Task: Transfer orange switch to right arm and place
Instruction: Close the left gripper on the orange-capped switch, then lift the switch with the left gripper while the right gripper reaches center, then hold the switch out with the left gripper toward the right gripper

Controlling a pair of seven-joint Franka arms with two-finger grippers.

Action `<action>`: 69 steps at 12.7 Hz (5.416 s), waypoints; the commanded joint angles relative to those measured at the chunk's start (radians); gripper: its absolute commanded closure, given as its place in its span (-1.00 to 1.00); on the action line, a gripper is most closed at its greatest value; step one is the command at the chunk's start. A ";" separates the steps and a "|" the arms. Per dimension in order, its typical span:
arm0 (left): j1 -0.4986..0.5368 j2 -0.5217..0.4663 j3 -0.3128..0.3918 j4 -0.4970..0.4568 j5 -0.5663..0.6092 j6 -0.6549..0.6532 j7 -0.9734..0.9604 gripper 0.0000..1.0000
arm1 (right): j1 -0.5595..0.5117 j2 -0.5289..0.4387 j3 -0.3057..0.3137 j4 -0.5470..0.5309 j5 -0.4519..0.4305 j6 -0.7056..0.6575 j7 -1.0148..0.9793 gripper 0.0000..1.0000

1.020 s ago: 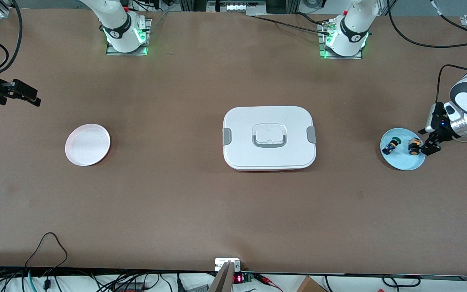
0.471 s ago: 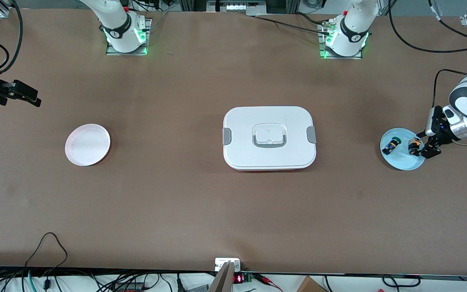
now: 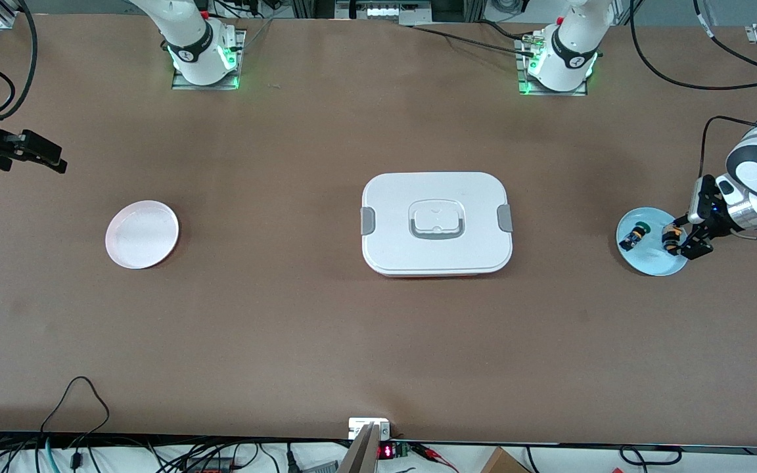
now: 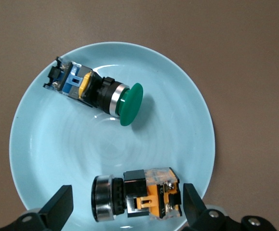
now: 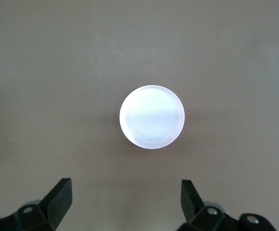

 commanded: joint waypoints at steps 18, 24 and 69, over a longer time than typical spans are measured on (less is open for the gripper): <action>-0.002 0.060 -0.003 0.086 -0.064 -0.023 0.170 0.97 | -0.003 0.028 0.004 0.014 -0.003 -0.004 -0.002 -1.00; 0.001 0.060 -0.003 0.154 -0.089 -0.145 -0.058 1.00 | -0.024 0.024 -0.005 0.015 0.010 -0.004 0.003 -1.00; -0.780 0.101 -0.459 0.602 -1.546 -0.115 -0.903 1.00 | 0.264 0.286 0.007 -0.135 1.643 -0.021 0.145 -1.00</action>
